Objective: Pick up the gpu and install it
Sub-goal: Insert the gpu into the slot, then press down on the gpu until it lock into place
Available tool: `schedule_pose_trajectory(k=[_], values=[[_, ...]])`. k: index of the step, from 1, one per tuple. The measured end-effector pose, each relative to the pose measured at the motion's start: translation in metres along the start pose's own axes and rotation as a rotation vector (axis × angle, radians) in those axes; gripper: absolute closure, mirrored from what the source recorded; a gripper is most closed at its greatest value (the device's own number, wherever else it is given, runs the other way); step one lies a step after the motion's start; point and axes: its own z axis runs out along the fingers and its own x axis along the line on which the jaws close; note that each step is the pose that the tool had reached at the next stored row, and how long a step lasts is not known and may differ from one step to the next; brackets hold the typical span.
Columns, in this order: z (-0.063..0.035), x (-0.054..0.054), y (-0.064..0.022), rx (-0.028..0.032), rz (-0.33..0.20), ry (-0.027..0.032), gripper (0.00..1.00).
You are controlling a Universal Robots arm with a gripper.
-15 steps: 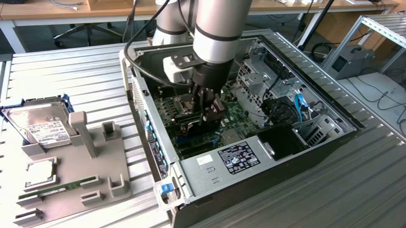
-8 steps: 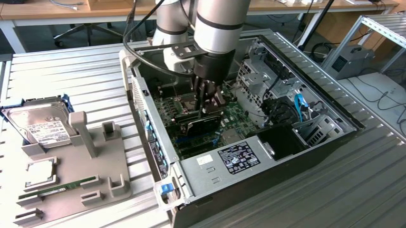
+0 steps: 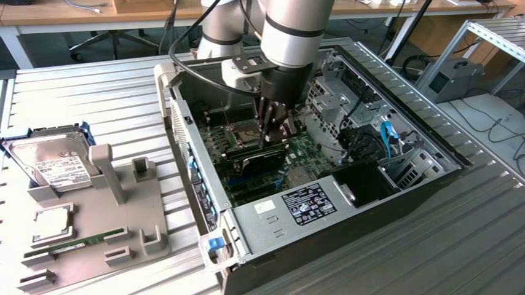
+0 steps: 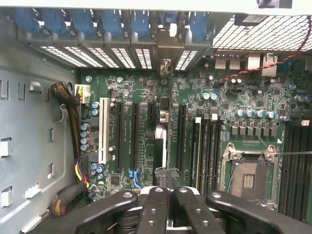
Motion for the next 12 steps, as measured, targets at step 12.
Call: schedule_pose_trajectory(k=[12], values=[[0.0001,-0.0001,0.0005,0.0000,0.000,-0.0001,0.89]])
